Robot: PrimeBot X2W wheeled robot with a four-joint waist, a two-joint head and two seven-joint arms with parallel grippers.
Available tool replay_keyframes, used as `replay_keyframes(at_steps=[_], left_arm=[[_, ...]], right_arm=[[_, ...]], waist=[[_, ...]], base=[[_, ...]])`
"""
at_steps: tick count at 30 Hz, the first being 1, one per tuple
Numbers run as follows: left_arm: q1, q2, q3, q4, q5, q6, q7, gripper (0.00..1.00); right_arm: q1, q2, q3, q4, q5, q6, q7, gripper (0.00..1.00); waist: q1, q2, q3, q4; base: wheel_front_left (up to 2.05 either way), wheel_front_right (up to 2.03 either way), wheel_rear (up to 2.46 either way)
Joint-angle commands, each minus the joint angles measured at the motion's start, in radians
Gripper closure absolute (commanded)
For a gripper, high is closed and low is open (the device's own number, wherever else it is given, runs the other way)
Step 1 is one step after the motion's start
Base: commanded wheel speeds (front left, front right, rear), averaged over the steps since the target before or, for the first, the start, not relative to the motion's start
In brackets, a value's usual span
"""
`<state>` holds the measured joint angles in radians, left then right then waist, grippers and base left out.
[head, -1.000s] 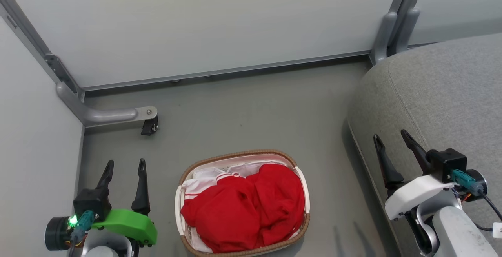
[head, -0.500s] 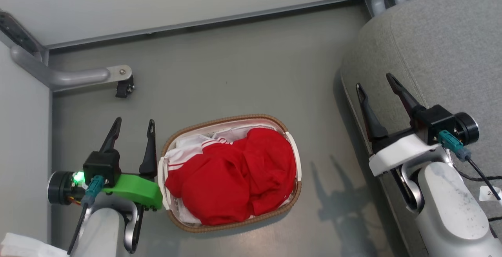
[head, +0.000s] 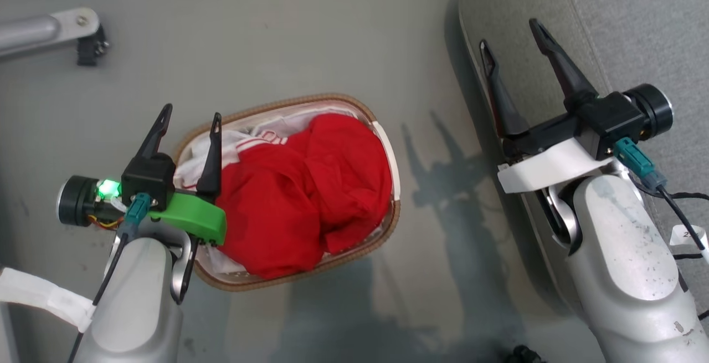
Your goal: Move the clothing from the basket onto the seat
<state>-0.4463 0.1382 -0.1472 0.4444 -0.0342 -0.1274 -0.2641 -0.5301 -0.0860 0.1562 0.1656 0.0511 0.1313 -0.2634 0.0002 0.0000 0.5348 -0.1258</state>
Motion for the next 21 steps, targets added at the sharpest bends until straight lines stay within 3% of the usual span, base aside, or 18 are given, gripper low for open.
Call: replay_keyframes(at_steps=[1,21], left_arm=[[-0.028,0.012,-0.001,0.007,0.003,-0.004,-0.001,0.00],[-0.149,0.102,-0.091,0.152,-0.031,-0.004,-0.001,0.00]], right_arm=[[-0.014,0.006,0.000,-0.009,-0.006,-0.001,-0.002,0.00],[-0.079,0.034,0.039,-0.078,0.048,-0.001,-0.002,0.00]], waist=[[-0.0002,0.0000,0.113,-0.075],[-0.0002,0.0000,0.309,-0.160]], base=[[0.00,0.00,0.00],[0.00,0.00,0.00]])
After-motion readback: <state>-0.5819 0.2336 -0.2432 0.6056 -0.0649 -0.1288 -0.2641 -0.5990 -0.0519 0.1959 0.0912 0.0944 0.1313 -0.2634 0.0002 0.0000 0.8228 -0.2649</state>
